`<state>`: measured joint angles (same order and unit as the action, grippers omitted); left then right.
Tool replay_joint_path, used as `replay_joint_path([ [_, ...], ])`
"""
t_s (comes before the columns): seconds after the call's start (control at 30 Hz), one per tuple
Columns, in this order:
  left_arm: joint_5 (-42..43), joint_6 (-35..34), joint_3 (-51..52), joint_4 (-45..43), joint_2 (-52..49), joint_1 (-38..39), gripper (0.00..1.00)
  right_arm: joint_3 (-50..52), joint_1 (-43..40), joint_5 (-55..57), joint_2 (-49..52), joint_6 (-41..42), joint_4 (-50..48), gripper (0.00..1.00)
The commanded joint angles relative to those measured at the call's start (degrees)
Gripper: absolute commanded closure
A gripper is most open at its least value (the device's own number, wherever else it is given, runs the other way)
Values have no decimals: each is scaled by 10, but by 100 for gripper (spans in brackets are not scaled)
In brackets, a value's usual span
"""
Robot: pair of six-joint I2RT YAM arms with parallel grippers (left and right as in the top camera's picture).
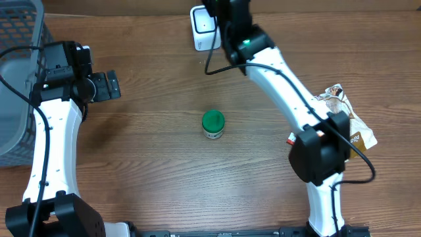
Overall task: Scan the item barcode
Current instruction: 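Hold the wipes pack in front of the white scanner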
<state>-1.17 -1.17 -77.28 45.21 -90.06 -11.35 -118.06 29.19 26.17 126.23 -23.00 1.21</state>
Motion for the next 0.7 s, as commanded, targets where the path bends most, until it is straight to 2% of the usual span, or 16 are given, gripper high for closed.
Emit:
replay_joint_path([
  [0.0, -1, -5, -4, 0, -3, 1, 0, -9, 10, 77, 45, -103, -58, 96],
  [0.1, -1, -5, -4, 0, -3, 1, 0, -9, 11, 84, 81, -135, -116, 96],
  [0.37, -1, -5, -4, 0, -3, 1, 0, -9, 11, 88, 142, -135, -215, 96],
  [0.67, -1, -5, -4, 0, -3, 1, 0, -8, 11, 89, 182, -135, -237, 96],
])
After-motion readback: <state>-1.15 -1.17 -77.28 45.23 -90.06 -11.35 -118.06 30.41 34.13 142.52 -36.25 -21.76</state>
